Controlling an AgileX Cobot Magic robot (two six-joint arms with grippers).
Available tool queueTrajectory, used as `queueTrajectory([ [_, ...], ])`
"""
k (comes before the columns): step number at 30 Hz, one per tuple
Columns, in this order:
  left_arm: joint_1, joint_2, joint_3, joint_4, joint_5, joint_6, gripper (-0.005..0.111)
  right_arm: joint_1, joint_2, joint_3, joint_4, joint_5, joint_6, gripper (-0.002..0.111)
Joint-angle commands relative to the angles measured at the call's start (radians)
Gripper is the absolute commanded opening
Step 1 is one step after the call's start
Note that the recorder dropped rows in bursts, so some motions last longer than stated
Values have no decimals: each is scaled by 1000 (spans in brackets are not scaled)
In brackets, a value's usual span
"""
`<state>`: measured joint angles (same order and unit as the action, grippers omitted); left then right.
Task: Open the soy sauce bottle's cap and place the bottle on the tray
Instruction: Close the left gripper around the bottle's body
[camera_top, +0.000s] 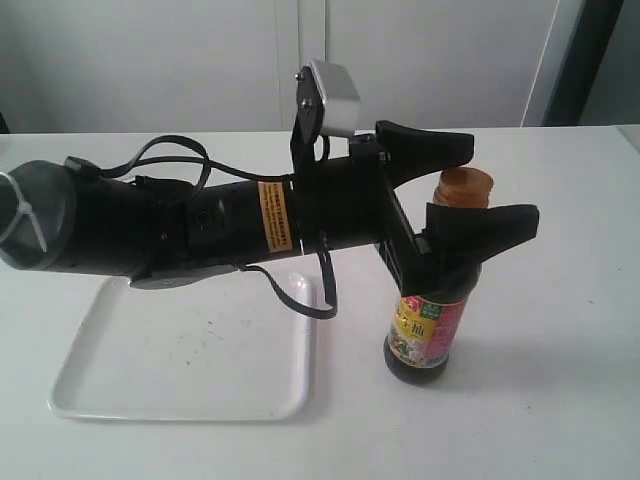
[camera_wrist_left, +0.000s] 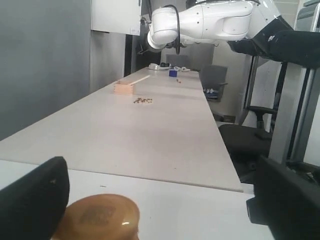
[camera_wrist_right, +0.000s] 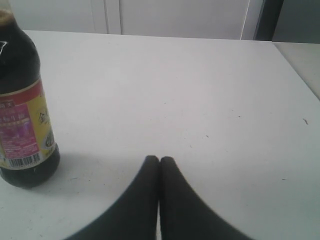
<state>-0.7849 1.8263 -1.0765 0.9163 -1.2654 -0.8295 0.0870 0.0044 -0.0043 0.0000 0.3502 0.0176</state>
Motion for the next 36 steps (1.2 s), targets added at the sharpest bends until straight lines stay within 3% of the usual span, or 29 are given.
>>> queueTrajectory([
  [1, -7, 5, 4, 30, 44, -1, 105, -8, -4, 4, 0, -1, 5, 0],
  [21, 27, -70, -15, 34, 89, 8, 105, -8, -4, 4, 0, -1, 5, 0],
  [36, 26, 51, -20, 42, 75, -2, 105, -8, -4, 4, 0, -1, 5, 0],
])
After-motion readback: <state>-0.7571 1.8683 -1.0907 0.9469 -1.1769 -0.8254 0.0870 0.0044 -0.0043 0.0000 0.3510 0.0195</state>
